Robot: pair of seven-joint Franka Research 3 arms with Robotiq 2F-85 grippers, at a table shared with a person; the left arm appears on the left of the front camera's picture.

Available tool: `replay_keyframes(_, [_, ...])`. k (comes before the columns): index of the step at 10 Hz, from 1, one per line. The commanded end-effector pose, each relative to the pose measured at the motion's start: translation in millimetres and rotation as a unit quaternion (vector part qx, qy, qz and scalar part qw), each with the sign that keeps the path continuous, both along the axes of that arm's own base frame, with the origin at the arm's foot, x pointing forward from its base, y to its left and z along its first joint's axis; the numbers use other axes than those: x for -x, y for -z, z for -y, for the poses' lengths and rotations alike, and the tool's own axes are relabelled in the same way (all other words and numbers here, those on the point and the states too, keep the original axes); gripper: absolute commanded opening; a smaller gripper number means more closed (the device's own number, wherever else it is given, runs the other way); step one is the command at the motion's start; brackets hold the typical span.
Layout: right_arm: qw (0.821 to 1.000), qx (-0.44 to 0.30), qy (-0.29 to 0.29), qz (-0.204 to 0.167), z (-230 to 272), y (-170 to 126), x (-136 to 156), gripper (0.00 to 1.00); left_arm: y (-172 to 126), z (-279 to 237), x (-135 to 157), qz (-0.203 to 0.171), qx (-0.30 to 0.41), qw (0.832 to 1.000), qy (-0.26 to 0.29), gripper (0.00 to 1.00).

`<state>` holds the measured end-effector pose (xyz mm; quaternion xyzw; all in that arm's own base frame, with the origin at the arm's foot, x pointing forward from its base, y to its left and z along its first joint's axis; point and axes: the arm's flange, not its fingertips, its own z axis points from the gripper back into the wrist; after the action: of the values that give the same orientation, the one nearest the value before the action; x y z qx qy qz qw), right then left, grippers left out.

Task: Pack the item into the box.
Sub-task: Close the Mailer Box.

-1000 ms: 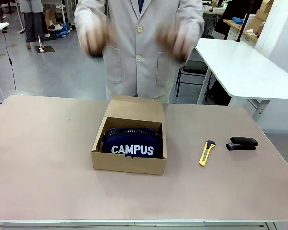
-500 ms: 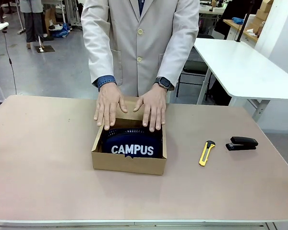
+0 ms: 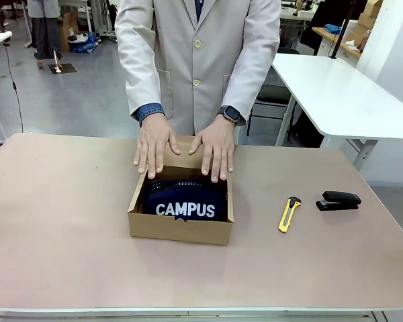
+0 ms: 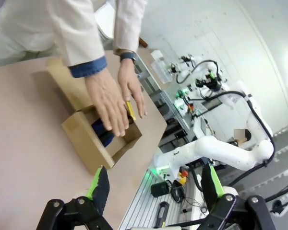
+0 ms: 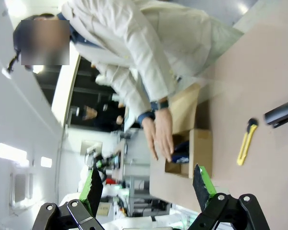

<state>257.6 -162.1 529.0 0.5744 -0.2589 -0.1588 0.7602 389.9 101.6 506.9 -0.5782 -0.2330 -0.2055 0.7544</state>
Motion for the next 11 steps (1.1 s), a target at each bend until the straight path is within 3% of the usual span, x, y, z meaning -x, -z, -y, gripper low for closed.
replay_keyframes(1, [0.998,-0.002,-0.056,-0.007,-96,13,-51,1.0,-1,61,-48,-0.013,0.043,0.997,0.055,1.0])
replay_keyframes(2, [0.997,-0.003,-0.068,-0.023,-139,28,-59,1.0,5,86,-58,-0.033,0.044,0.996,0.074,1.0])
replay_keyframes(4, [0.995,-0.027,-0.092,-0.013,-192,55,-57,1.0,28,118,-69,-0.086,0.004,0.99,0.109,1.0])
replay_keyframes(5, [0.988,0.036,-0.148,-0.025,-200,66,-48,1.0,32,119,-68,-0.121,-0.016,0.986,0.117,1.0])
replay_keyframes(6, [0.994,-0.006,-0.105,-0.025,-166,17,-91,1.0,29,130,-64,-0.058,0.027,0.992,0.105,1.0])
replay_keyframes(8, [0.991,0.008,-0.131,-0.038,-194,30,-97,1.0,29,130,-64,-0.058,0.027,0.992,0.105,1.0])
replay_keyframes(9, [0.988,0.042,-0.122,-0.091,-210,38,-109,1.0,38,133,-70,-0.084,0.014,0.99,0.111,1.0])
replay_keyframes(10, [0.978,0.038,-0.165,-0.12,-230,59,-130,1.0,51,141,-89,-0.111,0.009,0.988,0.11,1.0])
replay_keyframes(11, [0.973,0.056,-0.169,-0.146,-247,86,-154,1.0,67,148,-108,-0.133,0.003,0.984,0.115,1.0])
